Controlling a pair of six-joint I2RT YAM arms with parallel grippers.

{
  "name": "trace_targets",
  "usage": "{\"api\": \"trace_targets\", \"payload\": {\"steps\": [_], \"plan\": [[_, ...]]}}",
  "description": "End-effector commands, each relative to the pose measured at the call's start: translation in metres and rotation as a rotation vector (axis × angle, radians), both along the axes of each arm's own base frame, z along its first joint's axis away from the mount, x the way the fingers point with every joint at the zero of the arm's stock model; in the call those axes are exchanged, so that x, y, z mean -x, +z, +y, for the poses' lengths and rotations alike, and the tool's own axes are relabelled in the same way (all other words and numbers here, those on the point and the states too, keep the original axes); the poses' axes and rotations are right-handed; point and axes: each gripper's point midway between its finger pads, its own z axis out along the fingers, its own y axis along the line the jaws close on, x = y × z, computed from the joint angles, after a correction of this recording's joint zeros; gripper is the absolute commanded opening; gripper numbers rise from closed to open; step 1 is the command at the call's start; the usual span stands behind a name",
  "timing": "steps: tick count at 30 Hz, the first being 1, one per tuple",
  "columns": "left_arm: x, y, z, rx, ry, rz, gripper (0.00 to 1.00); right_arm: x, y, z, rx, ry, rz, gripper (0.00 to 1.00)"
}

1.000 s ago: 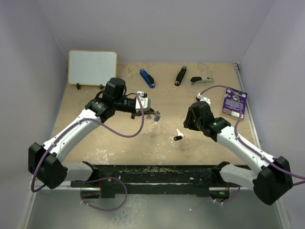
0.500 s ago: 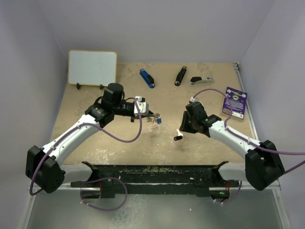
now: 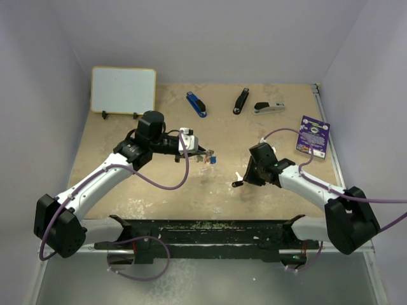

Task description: Put the keys on the keyring

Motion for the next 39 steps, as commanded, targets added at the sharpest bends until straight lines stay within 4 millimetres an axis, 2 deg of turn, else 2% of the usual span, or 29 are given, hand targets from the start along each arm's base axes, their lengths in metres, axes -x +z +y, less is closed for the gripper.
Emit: {"api": "trace_targets", "payload": {"steps": [1, 9, 16, 22, 33, 35, 37, 38, 39], "plan": [[0.002, 0.021, -0.003, 0.061, -0.028, -0.057, 0.04, -0.005, 0.000, -0.001, -0.028, -0.074, -0.022, 0.31], [0.000, 0.022, -0.005, 0.065, -0.028, -0.054, 0.04, -0.005, -0.015, -0.004, -0.029, -0.105, -0.013, 0.29], [-0.001, 0.022, -0.005, 0.067, -0.026, -0.054, 0.04, -0.009, -0.023, -0.006, -0.025, -0.129, -0.020, 0.20], [0.000, 0.023, -0.004, 0.068, -0.025, -0.059, 0.04, -0.011, -0.020, -0.010, -0.009, -0.134, -0.034, 0.00], [-0.001, 0.023, -0.005, 0.080, -0.025, -0.064, 0.03, -0.021, 0.028, -0.032, 0.070, -0.127, -0.195, 0.00], [-0.001, 0.022, -0.005, 0.081, -0.026, -0.063, 0.03, -0.023, 0.032, -0.030, 0.068, -0.105, -0.210, 0.00], [0.000, 0.021, -0.006, 0.082, -0.027, -0.059, 0.04, -0.016, 0.026, -0.024, 0.043, -0.080, -0.171, 0.00], [-0.001, 0.021, -0.006, 0.084, -0.027, -0.061, 0.04, -0.014, 0.022, -0.019, 0.023, -0.062, -0.149, 0.05], [0.000, 0.022, -0.006, 0.085, -0.029, -0.062, 0.04, -0.012, 0.017, -0.017, 0.019, -0.060, -0.132, 0.16]]}}
